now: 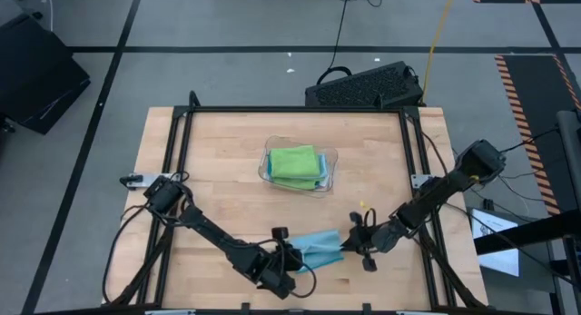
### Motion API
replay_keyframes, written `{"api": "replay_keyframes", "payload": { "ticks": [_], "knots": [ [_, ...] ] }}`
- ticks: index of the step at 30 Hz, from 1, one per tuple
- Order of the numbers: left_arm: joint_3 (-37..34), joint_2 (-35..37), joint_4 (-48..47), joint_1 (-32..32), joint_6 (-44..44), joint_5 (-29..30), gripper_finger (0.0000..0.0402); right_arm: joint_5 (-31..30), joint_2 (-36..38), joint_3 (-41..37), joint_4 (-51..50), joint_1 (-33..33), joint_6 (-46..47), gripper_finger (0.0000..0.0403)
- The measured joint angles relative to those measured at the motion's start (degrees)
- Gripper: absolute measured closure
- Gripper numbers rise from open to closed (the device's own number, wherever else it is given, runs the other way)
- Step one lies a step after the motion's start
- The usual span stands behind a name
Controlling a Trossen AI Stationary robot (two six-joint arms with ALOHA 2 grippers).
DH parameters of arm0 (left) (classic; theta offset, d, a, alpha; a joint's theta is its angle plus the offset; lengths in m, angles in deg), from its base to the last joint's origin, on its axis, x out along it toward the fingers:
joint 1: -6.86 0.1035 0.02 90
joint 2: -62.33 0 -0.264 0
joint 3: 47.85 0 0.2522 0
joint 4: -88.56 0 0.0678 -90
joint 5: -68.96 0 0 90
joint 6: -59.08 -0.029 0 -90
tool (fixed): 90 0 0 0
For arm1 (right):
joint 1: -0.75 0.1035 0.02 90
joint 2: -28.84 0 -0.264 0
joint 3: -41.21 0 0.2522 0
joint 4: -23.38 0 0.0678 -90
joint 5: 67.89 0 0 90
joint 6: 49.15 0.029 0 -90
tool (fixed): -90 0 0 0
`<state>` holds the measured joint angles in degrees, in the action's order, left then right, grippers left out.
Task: Fold microfiber towels
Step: Fold the blue microfiber cloth, then stack the folded blue microfiber cloth on top of the green microfiber cloth in the transparent bin
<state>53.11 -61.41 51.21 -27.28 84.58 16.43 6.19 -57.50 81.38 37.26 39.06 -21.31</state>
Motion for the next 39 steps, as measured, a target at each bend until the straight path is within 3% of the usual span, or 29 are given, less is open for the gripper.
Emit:
{"api": "replay_keyframes", "payload": {
  "ticks": [7,13,17,23,30,34,39],
  "knots": [
    [0.00,0.00,1.50,-0.14,0.08,-3.20,0.0372,1.22,-0.93,0.00,2.21,0.00,-0.44,0.0363],
    [0.00,0.00,1.51,-1.10,0.76,-3.25,0.0297,5.17,-0.83,0.00,2.18,0.00,0.10,0.0279],
    [0.55,0.24,1.56,-2.32,4.48,-8.44,0.0239,8.10,1.02,0.02,0.43,0.21,1.17,0.0227],
    [1.26,3.15,1.89,-4.27,11.73,-14.28,0.0201,8.52,5.07,0.05,-2.10,1.52,0.94,0.0199],
    [1.34,3.23,11.80,-3.47,11.54,-1.28,0.0226,1.95,3.77,0.08,-1.32,3.27,1.31,0.0228],
    [1.25,-0.78,12.06,-0.66,16.43,-2.82,0.0261,0.96,2.81,0.08,-0.93,4.09,1.01,0.0246],
    [1.22,-3.57,4.48,0.36,26.31,-10.32,0.0304,0.83,2.83,0.07,-2.40,5.49,-3.90,0.0252]
  ]
}}
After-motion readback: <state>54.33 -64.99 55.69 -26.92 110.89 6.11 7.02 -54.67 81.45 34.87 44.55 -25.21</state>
